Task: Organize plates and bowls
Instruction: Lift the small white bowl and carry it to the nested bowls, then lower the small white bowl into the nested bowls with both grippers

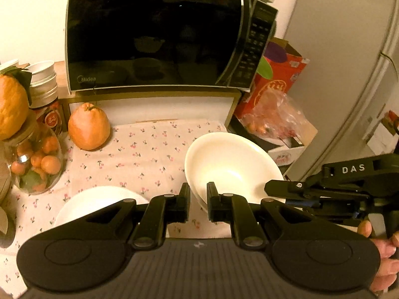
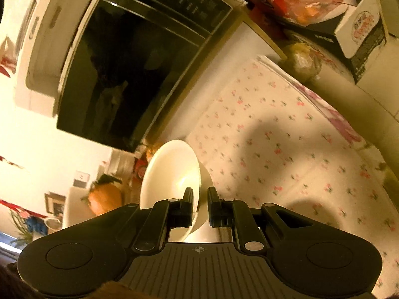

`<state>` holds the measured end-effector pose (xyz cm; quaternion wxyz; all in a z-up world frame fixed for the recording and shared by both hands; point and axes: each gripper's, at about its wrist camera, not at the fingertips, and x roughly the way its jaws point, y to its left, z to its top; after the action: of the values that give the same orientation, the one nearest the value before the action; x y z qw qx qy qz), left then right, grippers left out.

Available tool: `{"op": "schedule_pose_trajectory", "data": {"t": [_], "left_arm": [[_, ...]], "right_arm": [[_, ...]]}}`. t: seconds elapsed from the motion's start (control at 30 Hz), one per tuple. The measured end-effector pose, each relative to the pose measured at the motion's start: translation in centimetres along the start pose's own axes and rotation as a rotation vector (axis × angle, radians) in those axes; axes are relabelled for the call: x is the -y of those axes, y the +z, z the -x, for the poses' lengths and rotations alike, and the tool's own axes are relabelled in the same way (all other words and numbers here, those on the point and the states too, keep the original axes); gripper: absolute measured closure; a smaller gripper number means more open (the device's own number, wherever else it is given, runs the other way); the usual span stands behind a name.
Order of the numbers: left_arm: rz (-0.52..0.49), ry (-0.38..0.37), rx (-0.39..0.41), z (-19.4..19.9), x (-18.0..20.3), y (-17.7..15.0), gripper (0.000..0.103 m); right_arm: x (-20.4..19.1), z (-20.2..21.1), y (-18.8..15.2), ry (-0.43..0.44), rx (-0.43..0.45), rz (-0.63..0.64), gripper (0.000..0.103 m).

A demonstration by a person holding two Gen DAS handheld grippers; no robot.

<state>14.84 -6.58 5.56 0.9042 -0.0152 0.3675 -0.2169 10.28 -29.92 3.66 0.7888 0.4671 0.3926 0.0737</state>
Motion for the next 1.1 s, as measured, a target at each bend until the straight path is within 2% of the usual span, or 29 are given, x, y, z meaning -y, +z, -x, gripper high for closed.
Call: {"op": "schedule_pose_trajectory", "data": {"t": [0.5,0.6,0.7,0.9,1.1], "left_arm": [[0.066,-0.076,-0.005,1.2,-0.2,-5.4,0.09],[0.09,-0.094,-0.016,0.9,-0.5,-6.2,0.09],[0.1,-0.11,-0.031,0.5,-0.3,-6.4,0.09],[0.119,-0.117,-0.07,-0.4,-0.4,-7.2,0.09],[0.106,-0.117,-0.101,-0.8,-0.2,-8.2,0.09]], "right_arm": [[2.4,2.7,-4.3,-0.027,0.001,0.028,0.09],[2.6,2.4,-4.8,-0.064,-0.027,0.055,0.09],[2.7,2.6,-4.9,-0.089,-0.013,0.062,0.09],[3.2,3.2,-5.1,-0.094,0.002,0.057,0.09],[3.0,2.5,-6.1,-0.183,-0.011,0.128,0.09]]}}
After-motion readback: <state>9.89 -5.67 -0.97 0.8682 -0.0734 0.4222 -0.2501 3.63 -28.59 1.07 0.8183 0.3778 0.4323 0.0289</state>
